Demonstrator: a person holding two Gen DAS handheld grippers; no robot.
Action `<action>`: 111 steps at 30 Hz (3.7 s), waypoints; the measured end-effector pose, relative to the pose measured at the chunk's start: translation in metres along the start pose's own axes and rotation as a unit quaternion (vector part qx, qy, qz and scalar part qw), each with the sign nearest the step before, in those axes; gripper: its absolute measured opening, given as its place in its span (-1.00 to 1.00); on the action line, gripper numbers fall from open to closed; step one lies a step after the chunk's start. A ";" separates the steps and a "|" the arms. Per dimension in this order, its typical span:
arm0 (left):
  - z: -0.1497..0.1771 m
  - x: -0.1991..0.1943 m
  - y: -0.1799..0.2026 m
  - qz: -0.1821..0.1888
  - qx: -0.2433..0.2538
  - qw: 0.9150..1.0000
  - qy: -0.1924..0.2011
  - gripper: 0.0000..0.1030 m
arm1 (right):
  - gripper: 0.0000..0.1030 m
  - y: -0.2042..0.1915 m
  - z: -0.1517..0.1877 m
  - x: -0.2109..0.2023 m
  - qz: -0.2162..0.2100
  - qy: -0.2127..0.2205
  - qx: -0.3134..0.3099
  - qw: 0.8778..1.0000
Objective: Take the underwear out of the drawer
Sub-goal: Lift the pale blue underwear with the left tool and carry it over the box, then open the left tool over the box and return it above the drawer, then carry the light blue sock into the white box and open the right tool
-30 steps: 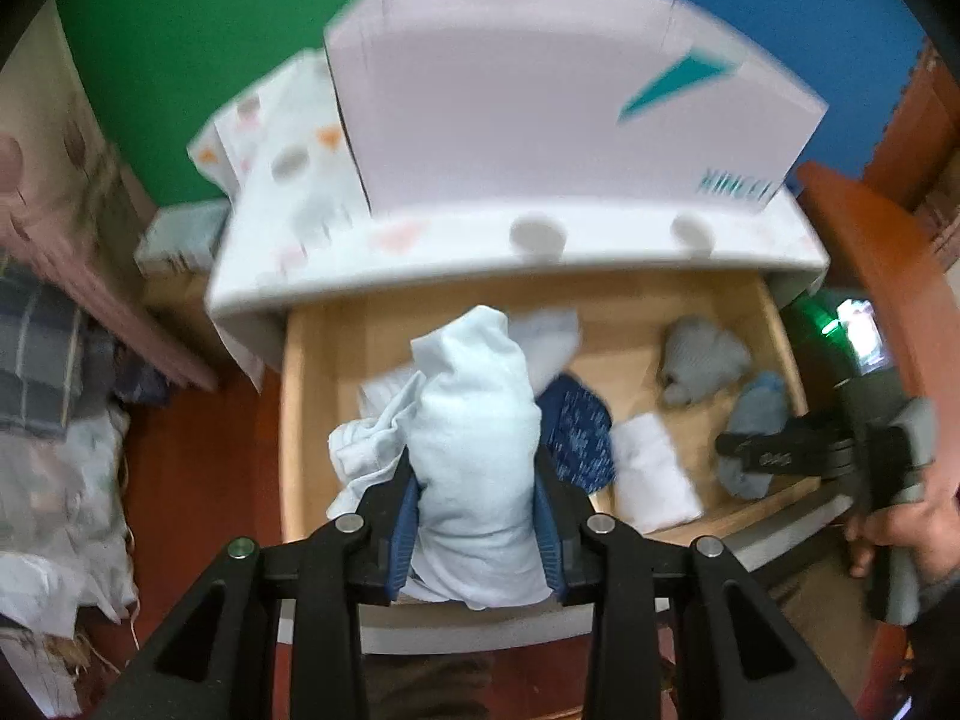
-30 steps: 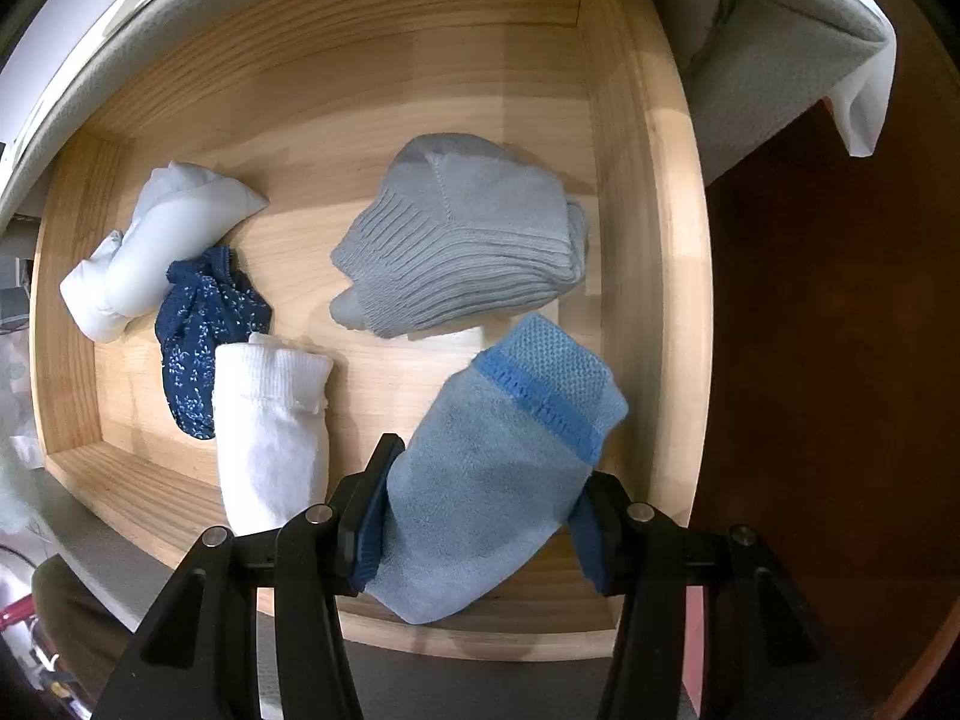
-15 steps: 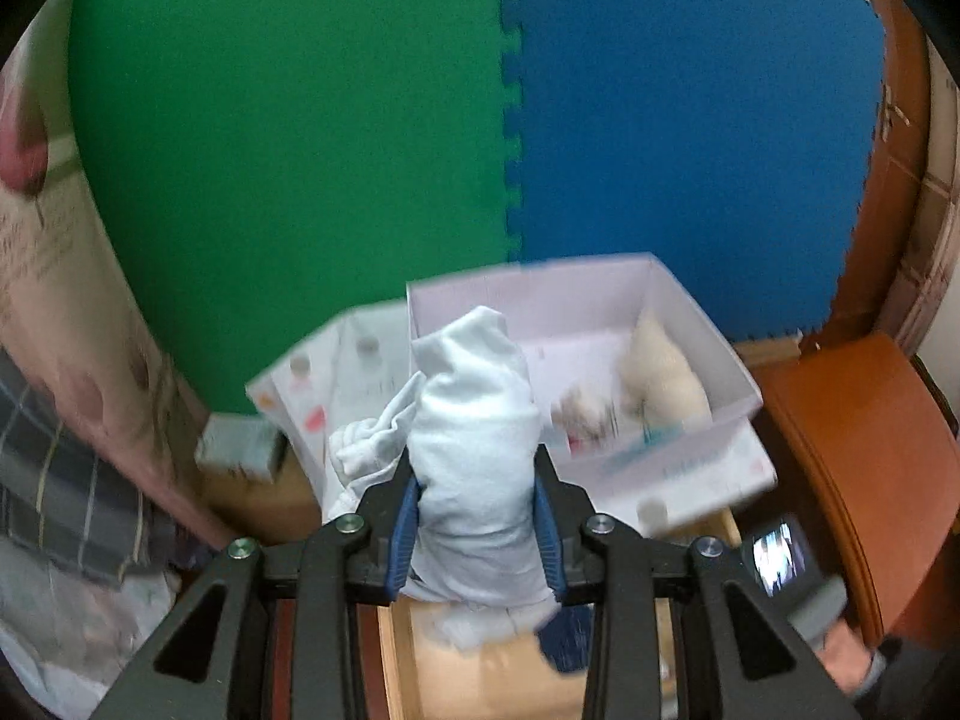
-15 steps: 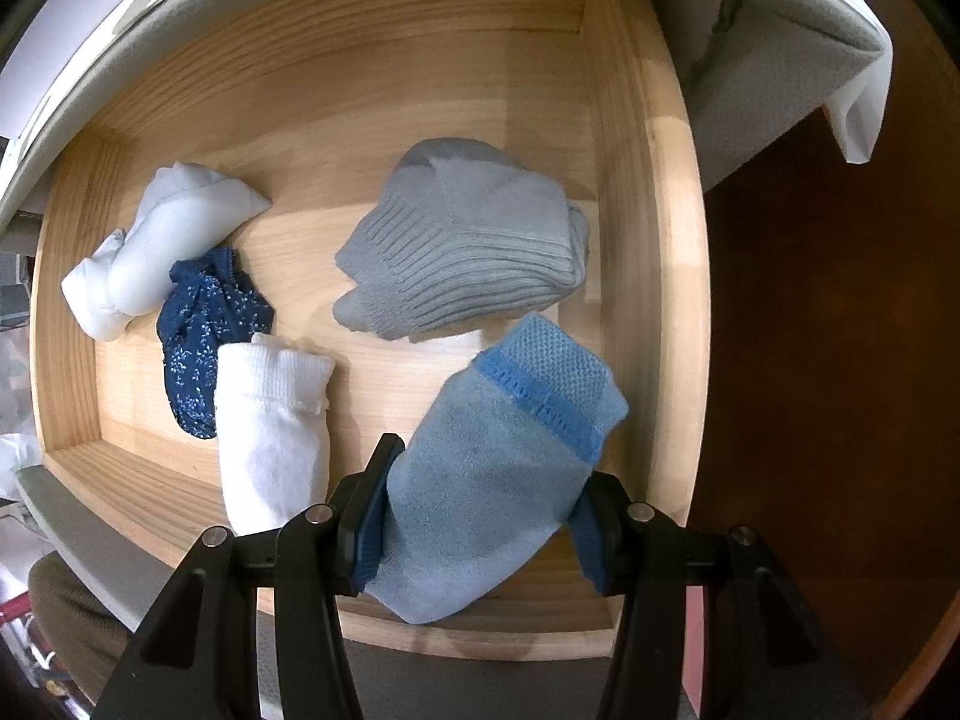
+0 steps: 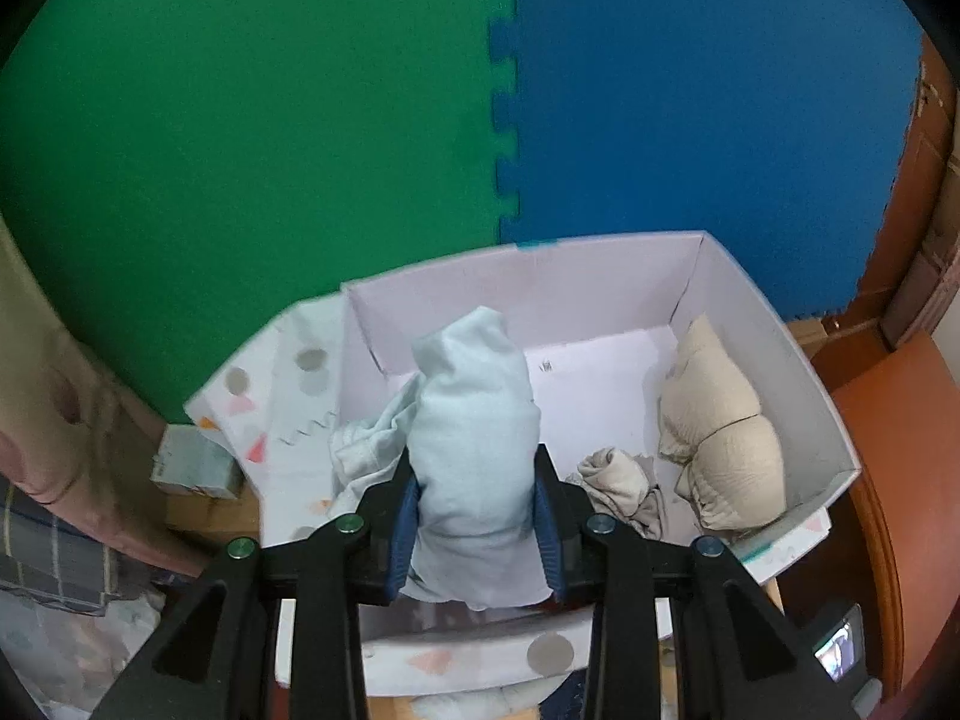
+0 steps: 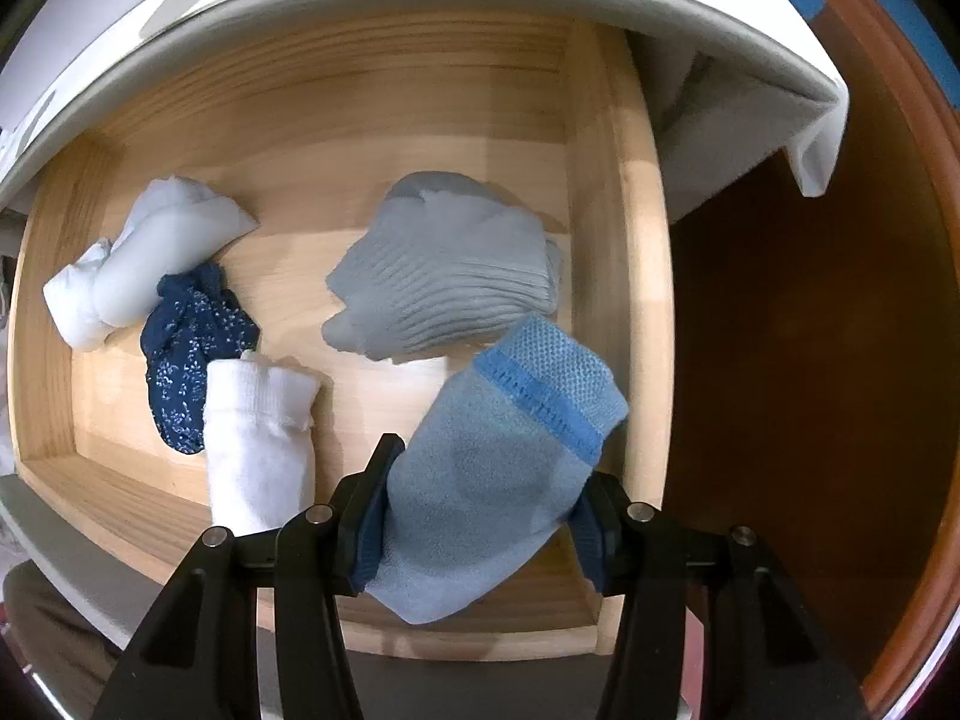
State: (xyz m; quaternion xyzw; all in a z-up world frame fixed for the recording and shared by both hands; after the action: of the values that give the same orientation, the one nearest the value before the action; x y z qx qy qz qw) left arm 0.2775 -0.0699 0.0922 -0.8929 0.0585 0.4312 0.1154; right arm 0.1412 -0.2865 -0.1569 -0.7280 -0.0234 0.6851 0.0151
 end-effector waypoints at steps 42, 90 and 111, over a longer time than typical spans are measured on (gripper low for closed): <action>0.176 -0.053 -0.034 -0.075 0.009 0.997 -0.016 0.11 | -0.07 -0.013 0.004 -0.020 -0.002 0.035 -0.001 0.999; 0.268 0.012 -0.058 -0.039 -0.154 0.985 -0.071 0.11 | -0.04 -0.080 -0.190 -0.207 0.026 0.163 -0.058 0.985; 0.269 0.013 -0.061 -0.040 -0.161 0.983 -0.074 0.11 | 0.29 -0.070 -0.133 -0.228 0.001 0.174 -0.065 0.983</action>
State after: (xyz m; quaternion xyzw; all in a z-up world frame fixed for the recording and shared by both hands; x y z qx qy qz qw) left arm 0.0950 0.0584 -0.0702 -0.8669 -0.0560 0.4952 -0.0091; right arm 0.2596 -0.2276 0.0827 -0.8352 -0.0640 0.5454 -0.0297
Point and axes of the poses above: each gripper's, at about its wrist camera, not at the fingertips, and x roughly the way its jaws point, y to its right, z to its underside, the point moved 5 cm from there along x, roughly the way its jaws point, and after that the axes turned 4 degrees about -z, right-handed, at the moved point
